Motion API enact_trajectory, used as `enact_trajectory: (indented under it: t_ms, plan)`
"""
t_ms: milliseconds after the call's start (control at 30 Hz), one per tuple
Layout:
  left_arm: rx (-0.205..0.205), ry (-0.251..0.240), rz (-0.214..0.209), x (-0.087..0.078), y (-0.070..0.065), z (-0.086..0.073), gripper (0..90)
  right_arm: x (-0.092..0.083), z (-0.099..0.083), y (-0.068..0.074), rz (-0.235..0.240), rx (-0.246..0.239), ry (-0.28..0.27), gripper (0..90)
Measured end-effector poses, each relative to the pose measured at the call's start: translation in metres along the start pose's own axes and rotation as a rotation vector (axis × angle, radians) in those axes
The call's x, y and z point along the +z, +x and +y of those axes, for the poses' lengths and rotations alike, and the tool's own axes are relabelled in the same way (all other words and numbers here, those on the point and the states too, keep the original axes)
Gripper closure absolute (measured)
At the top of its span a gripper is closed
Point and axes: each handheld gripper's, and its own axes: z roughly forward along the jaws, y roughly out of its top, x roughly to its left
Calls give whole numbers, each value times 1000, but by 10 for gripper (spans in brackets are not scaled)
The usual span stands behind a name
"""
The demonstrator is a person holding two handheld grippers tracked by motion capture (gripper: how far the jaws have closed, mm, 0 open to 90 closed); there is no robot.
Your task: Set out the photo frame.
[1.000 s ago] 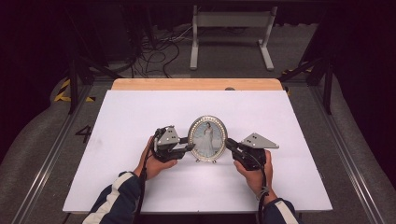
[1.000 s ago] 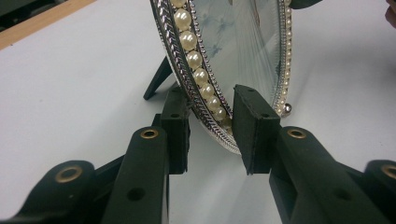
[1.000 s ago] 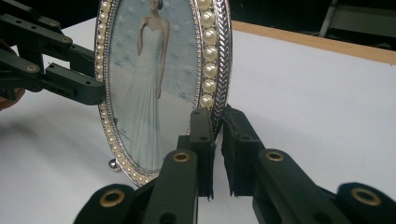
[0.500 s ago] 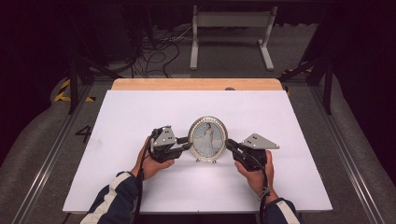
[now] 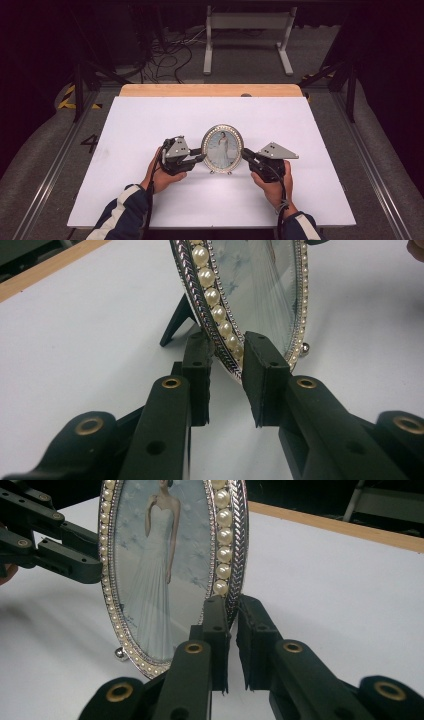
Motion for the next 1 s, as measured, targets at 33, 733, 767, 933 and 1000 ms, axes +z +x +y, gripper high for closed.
enact_trajectory:
  t_ms: [33,733,767,933,1000]
  plan:
    - [-2,1,1,0,0,0,734,0,0,0,-1,-1,0,828]
    - [10,10,7,1,-2,0,730,2,0,-1,-2,-7,6,823]
    - [9,9,7,1,-2,-1,730,2,0,-1,-2,-8,7,823]
    - [9,7,7,1,-2,-1,730,2,0,0,-3,-15,12,824]
    - [11,8,7,1,-2,-1,730,2,-1,0,-5,-27,15,825]
